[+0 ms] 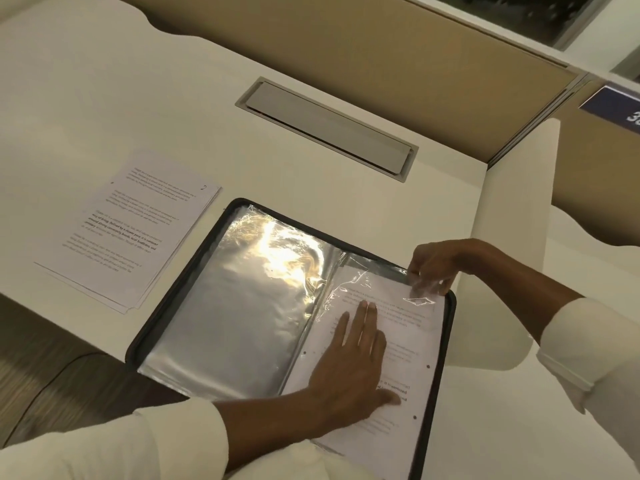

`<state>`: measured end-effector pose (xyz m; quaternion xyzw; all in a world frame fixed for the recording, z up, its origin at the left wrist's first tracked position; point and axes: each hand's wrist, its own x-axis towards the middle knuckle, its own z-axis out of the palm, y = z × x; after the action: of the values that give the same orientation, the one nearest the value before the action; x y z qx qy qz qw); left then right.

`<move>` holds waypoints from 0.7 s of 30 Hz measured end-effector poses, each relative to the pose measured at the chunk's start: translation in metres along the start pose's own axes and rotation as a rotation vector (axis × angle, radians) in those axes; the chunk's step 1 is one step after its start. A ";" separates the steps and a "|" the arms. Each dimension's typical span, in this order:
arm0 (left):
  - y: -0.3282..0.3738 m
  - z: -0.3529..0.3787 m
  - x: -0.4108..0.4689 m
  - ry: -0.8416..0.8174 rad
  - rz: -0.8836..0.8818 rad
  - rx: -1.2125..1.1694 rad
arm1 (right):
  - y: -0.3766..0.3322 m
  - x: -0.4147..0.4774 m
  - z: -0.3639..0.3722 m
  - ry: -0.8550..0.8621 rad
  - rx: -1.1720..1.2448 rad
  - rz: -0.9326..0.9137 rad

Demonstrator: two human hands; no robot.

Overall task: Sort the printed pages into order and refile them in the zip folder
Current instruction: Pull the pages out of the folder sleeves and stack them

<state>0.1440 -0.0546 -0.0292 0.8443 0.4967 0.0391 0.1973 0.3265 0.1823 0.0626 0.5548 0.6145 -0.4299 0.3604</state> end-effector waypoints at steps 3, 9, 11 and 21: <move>-0.009 0.014 -0.020 -0.011 0.099 0.027 | 0.012 0.005 -0.004 0.022 0.092 -0.047; -0.012 0.031 -0.037 -0.084 0.176 0.130 | 0.028 0.018 -0.011 0.235 0.105 -0.106; -0.012 0.030 -0.037 -0.101 0.170 0.139 | 0.031 0.021 -0.014 0.348 0.021 -0.107; -0.015 0.030 -0.038 -0.125 0.181 0.184 | 0.048 0.011 -0.057 0.955 -0.001 0.047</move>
<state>0.1206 -0.0895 -0.0573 0.9009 0.4068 -0.0419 0.1453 0.3747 0.2402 0.0677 0.7037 0.6989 -0.1185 0.0475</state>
